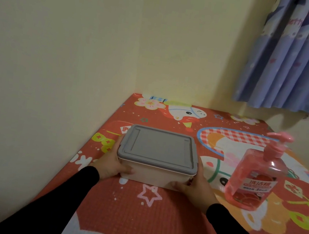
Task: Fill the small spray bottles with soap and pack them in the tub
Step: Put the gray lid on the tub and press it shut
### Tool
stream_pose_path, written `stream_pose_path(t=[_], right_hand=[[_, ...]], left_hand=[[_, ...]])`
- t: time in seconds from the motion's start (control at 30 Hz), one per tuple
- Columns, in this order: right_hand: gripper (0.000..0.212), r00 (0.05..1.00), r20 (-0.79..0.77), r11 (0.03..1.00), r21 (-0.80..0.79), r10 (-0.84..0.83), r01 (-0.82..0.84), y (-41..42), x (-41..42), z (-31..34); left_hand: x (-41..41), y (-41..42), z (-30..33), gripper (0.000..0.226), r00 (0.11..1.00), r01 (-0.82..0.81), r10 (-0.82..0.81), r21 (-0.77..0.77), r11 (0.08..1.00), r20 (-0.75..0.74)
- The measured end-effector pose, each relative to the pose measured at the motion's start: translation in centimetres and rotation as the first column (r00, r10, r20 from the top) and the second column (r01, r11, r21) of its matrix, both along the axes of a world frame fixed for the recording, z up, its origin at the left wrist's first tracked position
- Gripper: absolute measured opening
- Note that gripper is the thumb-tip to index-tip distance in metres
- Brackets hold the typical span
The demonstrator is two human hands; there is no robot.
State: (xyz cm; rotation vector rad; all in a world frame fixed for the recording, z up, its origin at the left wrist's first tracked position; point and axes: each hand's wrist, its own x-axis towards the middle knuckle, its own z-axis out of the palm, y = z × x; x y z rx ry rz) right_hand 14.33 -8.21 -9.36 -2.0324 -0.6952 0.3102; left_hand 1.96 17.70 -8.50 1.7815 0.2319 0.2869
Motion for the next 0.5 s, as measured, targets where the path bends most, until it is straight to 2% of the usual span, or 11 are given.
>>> stream_pose_path(t=[0.5], right_hand=[[0.107, 0.999, -0.004, 0.998, 0.045, -0.045, 0.045, 1.9, 4.4, -0.9]], left_hand=[[4.5, 2.4, -0.6, 0.114, 0.999, -0.026, 0.027, 0.022, 0.999, -0.046]])
